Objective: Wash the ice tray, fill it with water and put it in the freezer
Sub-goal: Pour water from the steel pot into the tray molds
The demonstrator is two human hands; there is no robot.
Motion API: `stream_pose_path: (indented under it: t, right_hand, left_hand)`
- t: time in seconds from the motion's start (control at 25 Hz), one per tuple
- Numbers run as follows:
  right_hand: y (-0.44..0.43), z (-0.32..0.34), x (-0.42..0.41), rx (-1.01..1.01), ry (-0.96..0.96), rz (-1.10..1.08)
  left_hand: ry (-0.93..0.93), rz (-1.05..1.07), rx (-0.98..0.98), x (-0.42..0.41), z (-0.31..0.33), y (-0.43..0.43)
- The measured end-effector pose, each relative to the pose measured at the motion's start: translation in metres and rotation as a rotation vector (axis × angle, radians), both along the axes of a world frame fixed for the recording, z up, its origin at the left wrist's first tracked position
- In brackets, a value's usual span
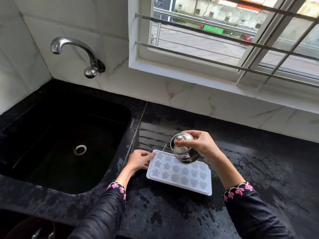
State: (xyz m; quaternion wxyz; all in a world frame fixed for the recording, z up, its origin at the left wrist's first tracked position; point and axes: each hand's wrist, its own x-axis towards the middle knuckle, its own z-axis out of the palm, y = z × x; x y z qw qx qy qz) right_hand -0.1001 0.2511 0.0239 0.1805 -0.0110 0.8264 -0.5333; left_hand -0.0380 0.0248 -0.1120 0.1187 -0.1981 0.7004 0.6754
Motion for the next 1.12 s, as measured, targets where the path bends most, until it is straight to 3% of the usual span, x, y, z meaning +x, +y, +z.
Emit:
stream_pose_path:
  t: [1.12]
  right_hand:
    - [-0.0042,0.0079,0.0014,0.044,0.001,0.001]
  left_hand:
    - [0.002,-0.008,0.000,-0.0016,-0.0038,-0.0013]
